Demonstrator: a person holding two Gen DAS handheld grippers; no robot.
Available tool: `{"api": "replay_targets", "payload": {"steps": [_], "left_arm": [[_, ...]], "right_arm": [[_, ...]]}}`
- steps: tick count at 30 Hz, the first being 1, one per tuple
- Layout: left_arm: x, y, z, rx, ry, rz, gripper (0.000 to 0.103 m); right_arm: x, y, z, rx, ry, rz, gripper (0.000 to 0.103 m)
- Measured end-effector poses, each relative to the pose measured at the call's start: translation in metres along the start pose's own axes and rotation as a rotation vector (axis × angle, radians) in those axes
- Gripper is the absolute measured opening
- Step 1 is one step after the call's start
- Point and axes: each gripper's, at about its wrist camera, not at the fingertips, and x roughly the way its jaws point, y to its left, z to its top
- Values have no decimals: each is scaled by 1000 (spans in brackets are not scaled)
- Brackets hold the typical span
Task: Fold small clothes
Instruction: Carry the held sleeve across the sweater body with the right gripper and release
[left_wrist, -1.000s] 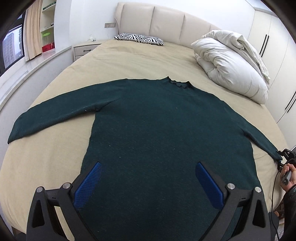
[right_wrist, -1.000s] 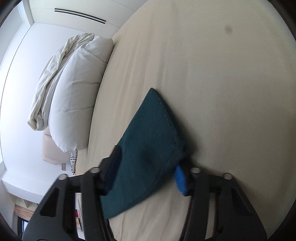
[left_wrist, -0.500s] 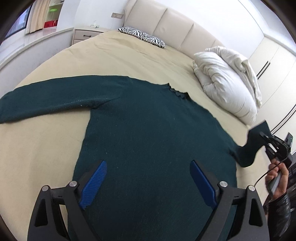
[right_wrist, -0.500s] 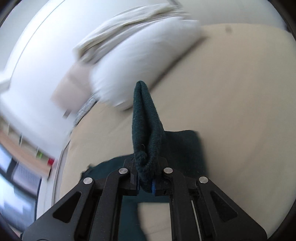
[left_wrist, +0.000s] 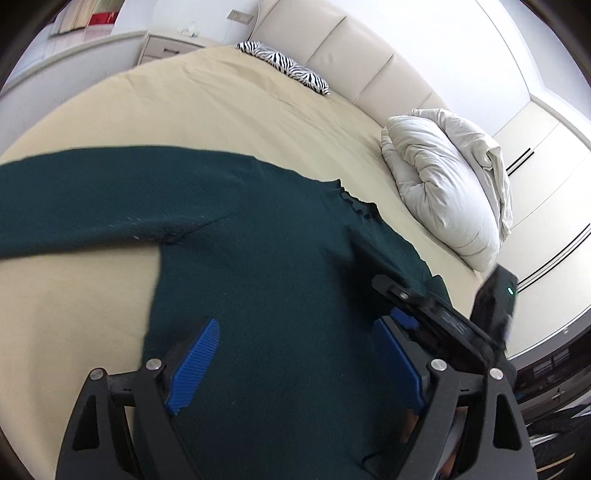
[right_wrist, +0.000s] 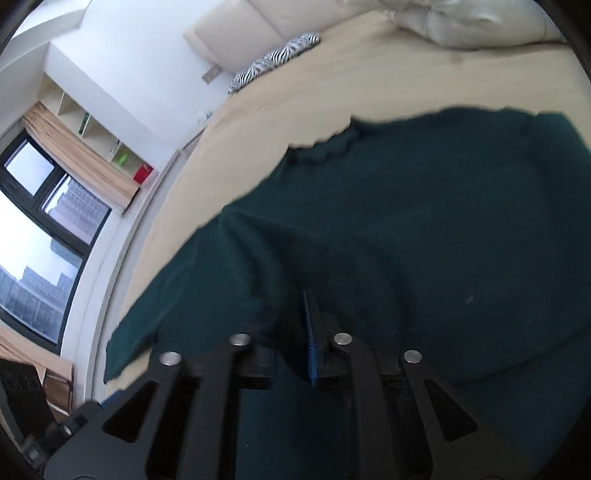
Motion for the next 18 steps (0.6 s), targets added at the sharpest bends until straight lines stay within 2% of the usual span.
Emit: {"api": "replay_targets", "payload": {"steps": [3, 5, 8, 9, 10, 11, 17, 18], "left_arm": [[22, -3, 5, -28, 31, -29, 87], [39, -12, 9, -27, 56, -51, 87], [63, -24, 14, -17, 86, -50, 86], [72, -27, 17, -17, 99, -49, 83], [82, -32, 20, -11, 115, -49, 74], [88, -36, 22, -2, 122, -39, 70], [130, -70, 33, 137, 181, 62, 45], [134, -72, 34, 155, 180, 78, 30]], "right_arm": [[-17, 4, -17, -19, -35, 46, 72], [-39, 4, -29, -52, -81, 43, 79], [-65, -8, -41, -72, -85, 50, 80], [-71, -13, -42, -64, -82, 29, 80], [-81, -23, -59, -39, -87, 13, 80], [-91, -33, -75, -5, -96, 17, 80], [-135, -115, -88, 259, -152, 62, 80], [-139, -127, -88, 297, -159, 62, 80]]}}
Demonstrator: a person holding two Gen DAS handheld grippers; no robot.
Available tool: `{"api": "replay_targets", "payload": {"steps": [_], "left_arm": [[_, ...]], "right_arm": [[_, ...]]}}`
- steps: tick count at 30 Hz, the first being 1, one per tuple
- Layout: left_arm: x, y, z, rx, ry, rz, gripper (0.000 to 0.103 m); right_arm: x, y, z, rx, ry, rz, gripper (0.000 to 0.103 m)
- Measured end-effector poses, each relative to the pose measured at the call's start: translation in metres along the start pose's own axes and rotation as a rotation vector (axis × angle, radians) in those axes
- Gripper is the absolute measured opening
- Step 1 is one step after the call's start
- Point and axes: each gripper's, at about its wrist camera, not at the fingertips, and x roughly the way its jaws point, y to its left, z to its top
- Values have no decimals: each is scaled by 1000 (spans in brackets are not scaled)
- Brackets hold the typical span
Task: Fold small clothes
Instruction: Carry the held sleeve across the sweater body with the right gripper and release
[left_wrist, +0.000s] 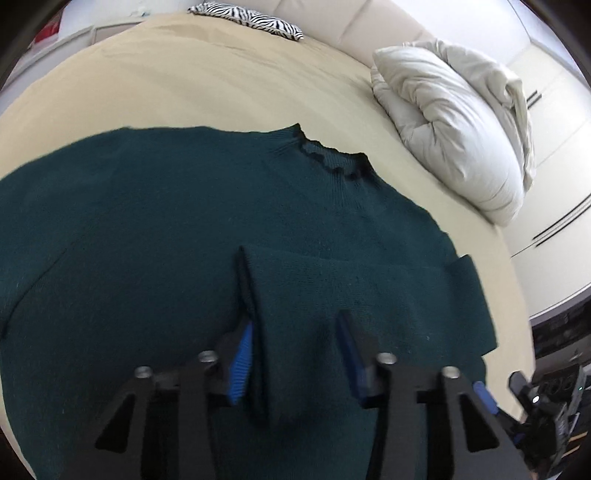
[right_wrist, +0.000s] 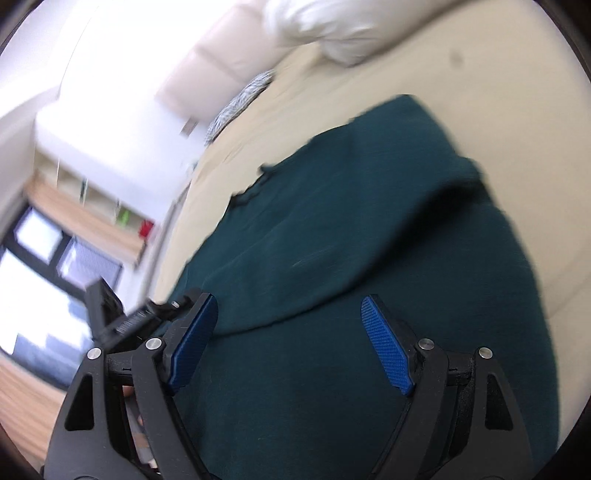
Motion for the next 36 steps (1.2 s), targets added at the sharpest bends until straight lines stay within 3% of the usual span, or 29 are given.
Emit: {"api": "replay_targets", "payload": {"steps": [1, 4, 8, 13, 16, 21, 23, 26, 28, 31, 36], "left_arm": [[3, -1, 3, 9, 4, 20, 17], [-3, 1, 7, 16, -13, 3, 9], [-21, 4, 12, 18, -89, 7, 8], [-45, 5, 21, 39, -209, -48, 8], [-36, 9, 26, 42, -207, -19, 8], [-11, 36, 25, 2, -174, 11, 9], [-4, 43, 25, -7, -171, 7, 9], [-1, 45, 22, -5, -186, 5, 9], [-2, 45, 16, 13, -195, 11, 9], [2, 50, 15, 4, -199, -3, 11], [4, 52, 13, -2, -210, -13, 12]], "right_arm": [[-3, -11, 4, 37, -10, -1, 80], [-8, -41, 10, 129, -21, -9, 80], [-10, -64, 13, 205, -34, 40, 79], [-6, -72, 29, 273, -56, 90, 80], [-5, -75, 42, 281, -54, 108, 81], [10, -90, 68, 369, -113, 65, 72], [8, -102, 69, 393, -115, 89, 65], [6, -106, 66, 346, -103, 77, 55], [7, -103, 67, 329, -99, 65, 55], [-1, -86, 72, 269, -57, -19, 55], [-24, -44, 104, 30, -150, -154, 58]]}}
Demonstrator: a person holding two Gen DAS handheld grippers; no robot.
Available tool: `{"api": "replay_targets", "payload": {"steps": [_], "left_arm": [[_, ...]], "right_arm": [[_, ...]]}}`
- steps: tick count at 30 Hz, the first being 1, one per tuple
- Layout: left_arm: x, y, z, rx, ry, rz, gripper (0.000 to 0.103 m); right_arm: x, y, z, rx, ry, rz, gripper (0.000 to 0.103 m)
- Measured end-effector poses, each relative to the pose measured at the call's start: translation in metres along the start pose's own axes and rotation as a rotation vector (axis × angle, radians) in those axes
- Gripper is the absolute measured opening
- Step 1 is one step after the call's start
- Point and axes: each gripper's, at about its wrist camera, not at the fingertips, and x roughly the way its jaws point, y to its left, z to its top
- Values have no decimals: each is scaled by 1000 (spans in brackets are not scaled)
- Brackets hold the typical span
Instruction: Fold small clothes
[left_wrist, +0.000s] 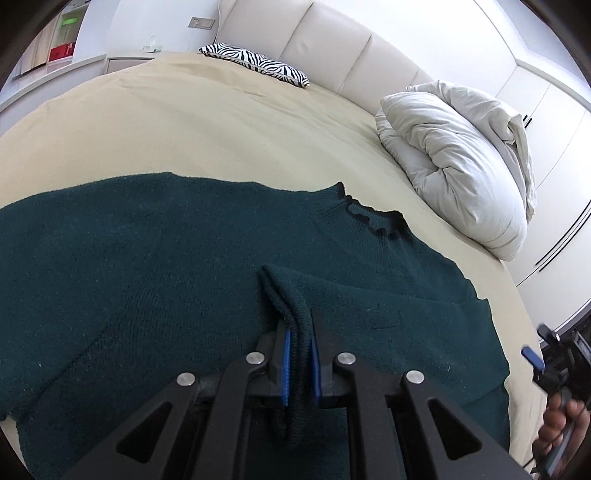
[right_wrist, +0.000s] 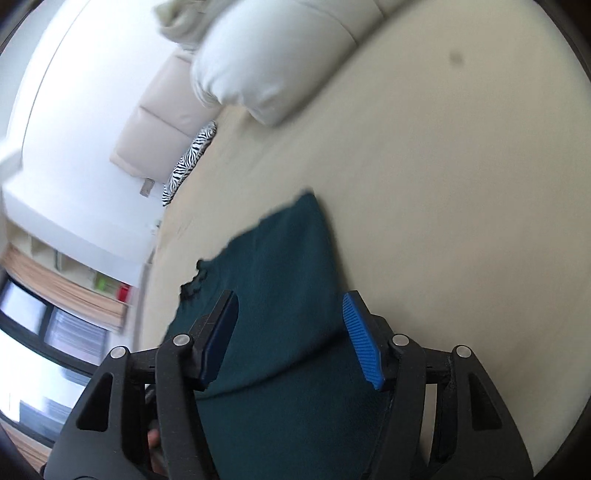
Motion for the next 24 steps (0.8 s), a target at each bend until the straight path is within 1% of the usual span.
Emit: {"api": "replay_targets", "payload": {"steps": [2, 3, 4, 5, 7, 9, 10, 11, 12, 14, 18, 19, 20, 21, 22, 24], "left_arm": [[0, -1, 0, 3, -2, 3, 12], [0, -1, -1, 5, -3, 4, 12], [0, -1, -1, 5, -3, 2, 12], [0, 1, -1, 2, -4, -3, 12], [1, 4, -2, -7, -6, -16, 12], [2, 5, -3, -11, -12, -25, 12], [1, 6, -3, -11, -14, -26, 12], [1, 6, -3, -11, -17, -27, 12], [0, 5, -3, -10, -19, -27, 11], [-2, 4, -2, -12, -25, -26, 10], [-14, 0, 6, -12, -68, -12, 9], [-13, 0, 7, -6, -68, 0, 9], [-10, 0, 7, -3, -58, 15, 9], [-5, 1, 5, -4, -40, 25, 9], [-1, 3, 1, -3, -33, 30, 9], [-2, 2, 0, 3, -41, 33, 9]], "right_arm": [[21, 10, 20, -87, 47, -32, 58], [37, 13, 28, -122, 75, -61, 58], [53, 12, 35, -148, 93, -112, 57], [66, 9, 40, -151, 111, -140, 56], [94, 0, 47, -124, 153, -153, 47], [103, -3, 50, -119, 147, -143, 41], [107, -1, 50, -139, 143, -142, 36], [113, 2, 49, -169, 148, -156, 22], [116, 5, 48, -206, 153, -176, 13], [118, 8, 47, -243, 141, -187, 7], [110, 18, 49, -282, 87, -205, 6], [103, 22, 49, -295, 61, -201, 6], [106, 30, 47, -305, 51, -202, 6], [105, 31, 47, -317, 48, -206, 6], [113, 29, 46, -326, 66, -227, 6], [127, 23, 44, -315, 108, -266, 6]]}}
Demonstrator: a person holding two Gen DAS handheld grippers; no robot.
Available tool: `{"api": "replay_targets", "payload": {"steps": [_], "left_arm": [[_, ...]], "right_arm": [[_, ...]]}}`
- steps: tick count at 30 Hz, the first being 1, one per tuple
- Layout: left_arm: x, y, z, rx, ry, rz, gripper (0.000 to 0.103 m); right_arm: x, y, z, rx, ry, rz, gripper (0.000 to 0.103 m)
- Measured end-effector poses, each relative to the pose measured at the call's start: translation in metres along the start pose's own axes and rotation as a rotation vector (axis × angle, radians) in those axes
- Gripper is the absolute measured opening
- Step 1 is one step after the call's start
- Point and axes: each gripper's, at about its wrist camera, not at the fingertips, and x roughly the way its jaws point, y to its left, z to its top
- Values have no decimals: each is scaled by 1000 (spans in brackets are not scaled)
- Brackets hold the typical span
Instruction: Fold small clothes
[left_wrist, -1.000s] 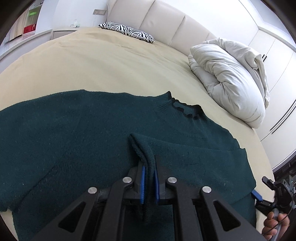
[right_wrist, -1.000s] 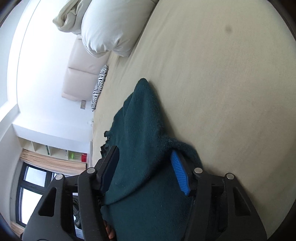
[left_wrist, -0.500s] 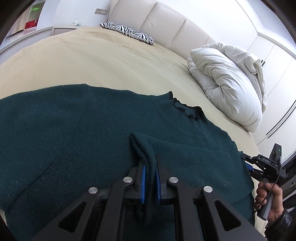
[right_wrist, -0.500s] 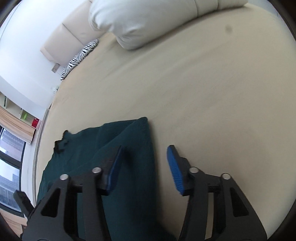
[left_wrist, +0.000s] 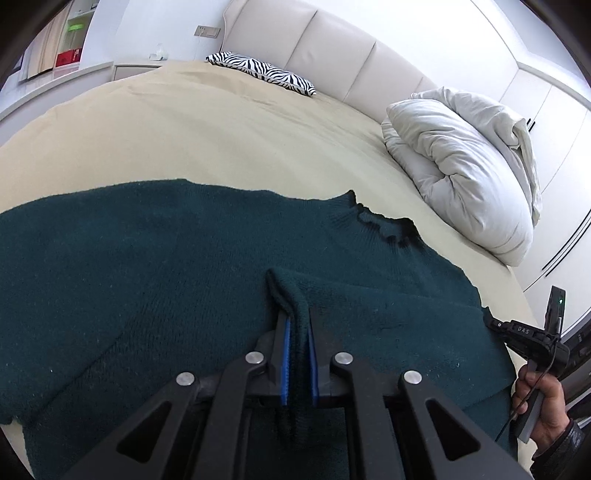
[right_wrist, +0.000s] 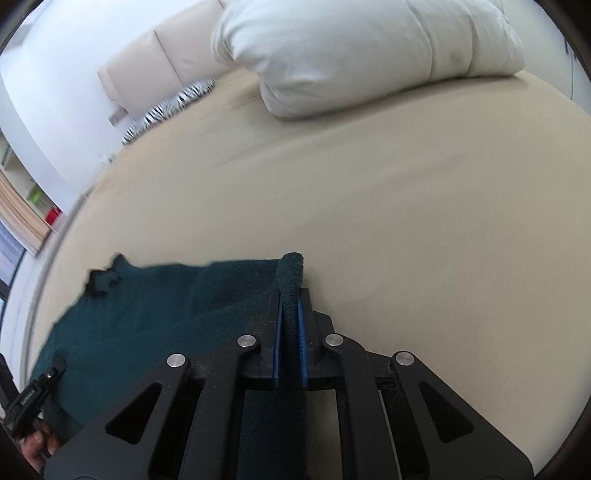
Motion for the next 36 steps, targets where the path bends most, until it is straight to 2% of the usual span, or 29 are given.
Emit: {"api": "replay_targets", "payload": {"steps": [3, 6, 9, 12, 16, 20, 22, 23, 24, 26, 28, 29, 30, 31, 33, 34, 36], "left_arm": [[-1, 2, -1, -5, -1, -6, 10], [-1, 10, -1, -40, 6, -40, 11], [-2, 10, -3, -45, 4, -45, 11], [-1, 10, -3, -40, 1, -41, 11], [0, 10, -4, -49, 0, -50, 12], [1, 10, -4, -50, 3, -51, 12], [1, 12, -2, -64, 10, -66, 13], [0, 13, -1, -72, 15, -72, 12], [-2, 12, 1, -75, 23, -73, 17], [-10, 7, 1, -64, 19, -64, 35], [-27, 1, 0, -59, -5, -42, 67], [-41, -1, 0, -62, -23, -30, 73], [-52, 0, 0, -64, -39, -29, 77], [-69, 4, 0, -67, -63, -38, 77], [-103, 20, -5, -90, -98, -42, 77], [-127, 39, -10, -129, -125, -42, 77], [-161, 79, -21, -223, -163, -28, 78]], "right_arm": [[2, -7, -5, 20, -29, 22, 6], [-3, -12, -5, 43, -19, 43, 12], [-24, -21, -4, 83, -48, 26, 20], [-54, -20, -11, 91, -91, 55, 21], [-72, 10, -38, -24, -52, 130, 21], [-48, 19, -68, -106, 51, 81, 19], [-51, 5, -73, -77, 0, 157, 19], [-53, 1, -73, -56, 7, 171, 19], [-59, -2, -72, -28, 6, 175, 19], [-75, -2, -71, -27, -38, 127, 20], [-79, 0, -77, -54, -46, 87, 26], [-72, -2, -80, -55, -3, 63, 43], [-64, -8, -83, -56, 35, 64, 45], [-66, -12, -84, -55, 13, 88, 45], [-78, -18, -83, 8, 2, 59, 44], [-89, -22, -82, 58, -21, 54, 46], [-113, -29, -84, 101, -80, 99, 47]]}}
